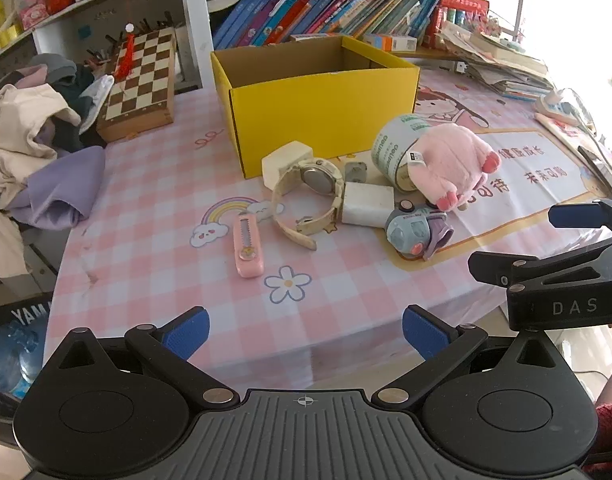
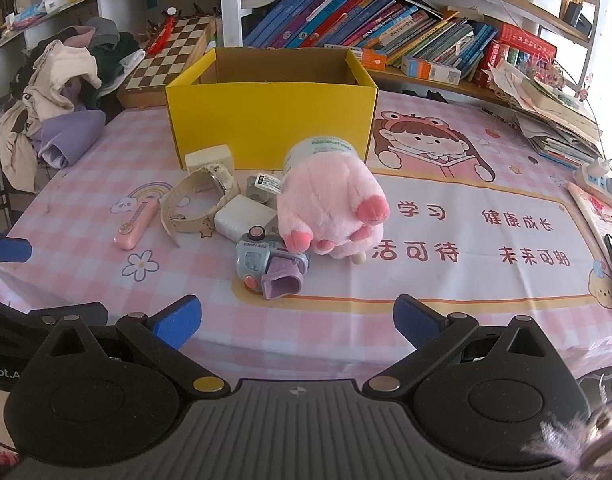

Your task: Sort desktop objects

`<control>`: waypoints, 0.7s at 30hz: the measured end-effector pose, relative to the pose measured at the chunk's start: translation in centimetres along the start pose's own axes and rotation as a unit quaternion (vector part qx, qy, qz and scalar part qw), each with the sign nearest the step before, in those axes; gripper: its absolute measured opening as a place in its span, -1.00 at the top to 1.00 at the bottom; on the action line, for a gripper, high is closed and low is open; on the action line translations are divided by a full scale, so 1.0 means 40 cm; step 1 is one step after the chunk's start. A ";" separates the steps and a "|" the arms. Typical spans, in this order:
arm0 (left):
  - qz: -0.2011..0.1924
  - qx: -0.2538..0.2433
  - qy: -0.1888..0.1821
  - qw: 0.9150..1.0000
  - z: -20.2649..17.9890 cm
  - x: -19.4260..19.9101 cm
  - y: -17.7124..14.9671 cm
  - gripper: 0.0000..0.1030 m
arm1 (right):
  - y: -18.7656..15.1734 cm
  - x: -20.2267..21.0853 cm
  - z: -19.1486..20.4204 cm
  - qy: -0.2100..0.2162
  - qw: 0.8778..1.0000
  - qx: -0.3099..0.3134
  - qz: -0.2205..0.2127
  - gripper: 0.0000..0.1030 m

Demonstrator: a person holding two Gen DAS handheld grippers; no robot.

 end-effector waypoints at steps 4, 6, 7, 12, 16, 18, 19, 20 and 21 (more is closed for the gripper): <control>0.000 0.000 -0.002 1.000 0.000 0.000 -0.001 -1.00 | -0.001 0.001 -0.001 0.000 1.000 -0.001 0.001 -1.00; 0.000 0.001 -0.003 1.000 0.001 0.000 -0.001 -1.00 | -0.001 0.001 0.000 0.000 1.000 0.000 0.001 -1.00; 0.000 0.001 -0.004 1.000 0.001 0.000 -0.001 -1.00 | -0.001 0.000 0.000 0.000 1.000 0.000 0.001 -1.00; 0.001 0.001 -0.006 1.000 0.001 -0.001 -0.002 -1.00 | -0.002 -0.002 0.000 0.002 1.000 0.000 0.003 -1.00; 0.003 0.000 -0.007 1.000 0.001 -0.002 -0.001 -1.00 | -0.001 -0.003 0.000 0.002 1.000 -0.002 0.004 -1.00; 0.004 0.000 -0.006 1.000 0.002 -0.004 -0.001 -1.00 | -0.001 -0.003 -0.001 0.002 1.000 -0.002 0.004 -1.00; 0.004 0.000 -0.006 1.000 0.003 -0.004 -0.001 -1.00 | 0.000 -0.002 -0.006 0.003 1.000 -0.002 0.003 -1.00; 0.004 0.000 -0.006 1.000 0.003 -0.004 -0.001 -1.00 | 0.000 -0.003 -0.006 0.002 1.000 -0.001 0.003 -1.00; 0.005 0.000 -0.006 1.000 0.004 -0.005 -0.001 -1.00 | 0.000 -0.003 -0.004 0.002 1.000 0.000 0.004 -1.00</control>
Point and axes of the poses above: each gripper's, at about its wrist camera, not at the fingertips, and x roughly against the way its jaws point, z to its left, y to its top, the point moved 3 cm from there along -x, roughly the way its jaws point, and after that the axes turned 3 degrees about -y, right-handed, at the moved point
